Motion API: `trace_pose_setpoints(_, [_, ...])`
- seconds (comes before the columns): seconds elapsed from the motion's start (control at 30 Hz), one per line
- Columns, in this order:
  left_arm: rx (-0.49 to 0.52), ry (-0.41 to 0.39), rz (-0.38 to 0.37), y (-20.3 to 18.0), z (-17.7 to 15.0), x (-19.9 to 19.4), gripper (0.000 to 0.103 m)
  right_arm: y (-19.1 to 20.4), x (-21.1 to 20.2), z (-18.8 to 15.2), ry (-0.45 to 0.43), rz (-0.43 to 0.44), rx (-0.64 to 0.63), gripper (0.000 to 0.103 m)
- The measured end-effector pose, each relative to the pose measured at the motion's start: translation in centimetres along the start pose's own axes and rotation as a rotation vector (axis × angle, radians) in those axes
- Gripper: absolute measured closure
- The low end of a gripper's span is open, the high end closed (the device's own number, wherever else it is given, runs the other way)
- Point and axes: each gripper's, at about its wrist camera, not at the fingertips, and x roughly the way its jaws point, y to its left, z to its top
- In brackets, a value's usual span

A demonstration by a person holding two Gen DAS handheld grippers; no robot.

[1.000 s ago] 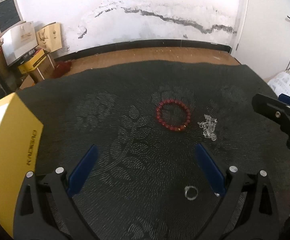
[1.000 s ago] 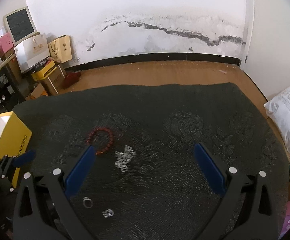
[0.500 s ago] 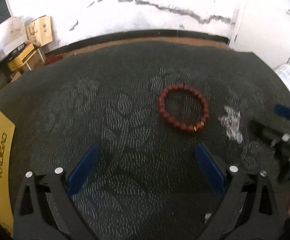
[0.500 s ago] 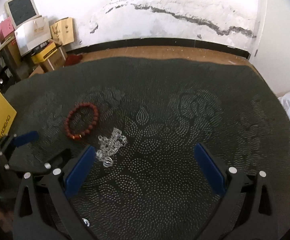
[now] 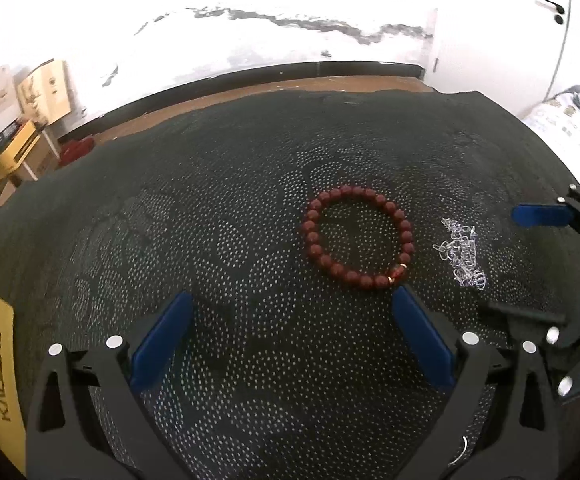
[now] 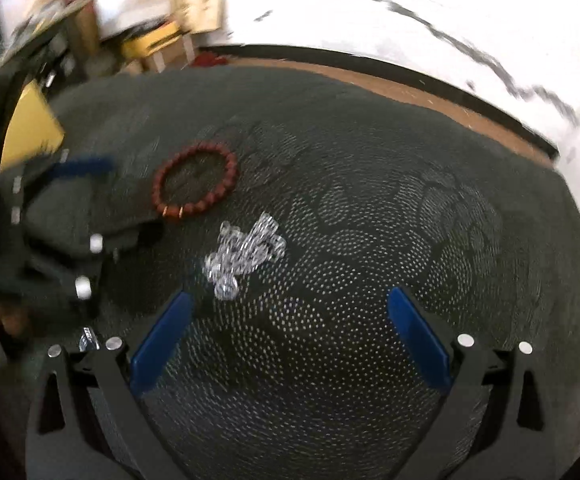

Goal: Organize jewelry
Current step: 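Move both tools back over the red bead bracelet and silver chain, then close left gripper on the red bead bracelet while right gripper closes on the silver chain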

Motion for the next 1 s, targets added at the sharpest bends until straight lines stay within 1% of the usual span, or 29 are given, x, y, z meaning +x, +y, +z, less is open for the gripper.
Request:
trace_pose_setpoints(0.03, [0.007,0.000,-0.003,0.0,0.1,0.1,0.006,0.2,0.0,0.0,-0.015,0.008,-0.041,0.006])
trace_pose_setpoints(0.13, [0.016,-0.001,-0.005,-0.2,0.2,0.2,0.006,-0.1,0.4,0.3,-0.042,0.044,-0.075,0.006])
trace_pose_setpoints(0.23, [0.021,-0.001,-0.007,-0.3,0.4,0.4,0.006,0.0,0.9,0.8,-0.061,0.044,-0.076,0.005])
trace_pose_setpoints(0.5, [0.025,-0.007,-0.010,-0.5,0.2,0.7,0.007,-0.2,1.2,1.2,-0.071,0.052,-0.084,0.007])
trace_pose_setpoints(0.57, [0.027,-0.011,-0.016,-0.6,0.1,0.7,0.008,0.0,1.2,1.2,-0.072,0.054,-0.088,0.008])
trace_pose_setpoints(0.63, [0.037,-0.017,-0.021,-0.9,0.2,0.7,0.012,0.0,1.1,1.0,-0.075,0.057,-0.094,0.009])
trace_pose_setpoints(0.77, [0.046,-0.017,-0.027,-1.3,0.6,1.2,0.011,0.0,1.1,1.0,-0.077,0.059,-0.096,0.009])
trace_pose_setpoints(0.87, [0.056,-0.010,-0.032,-1.5,1.0,1.7,0.006,-0.1,0.9,0.7,-0.078,0.061,-0.100,0.009])
trace_pose_setpoints(1.0, [0.078,-0.012,-0.041,-1.9,1.5,1.9,0.006,-0.1,0.9,0.7,-0.078,0.064,-0.114,0.009])
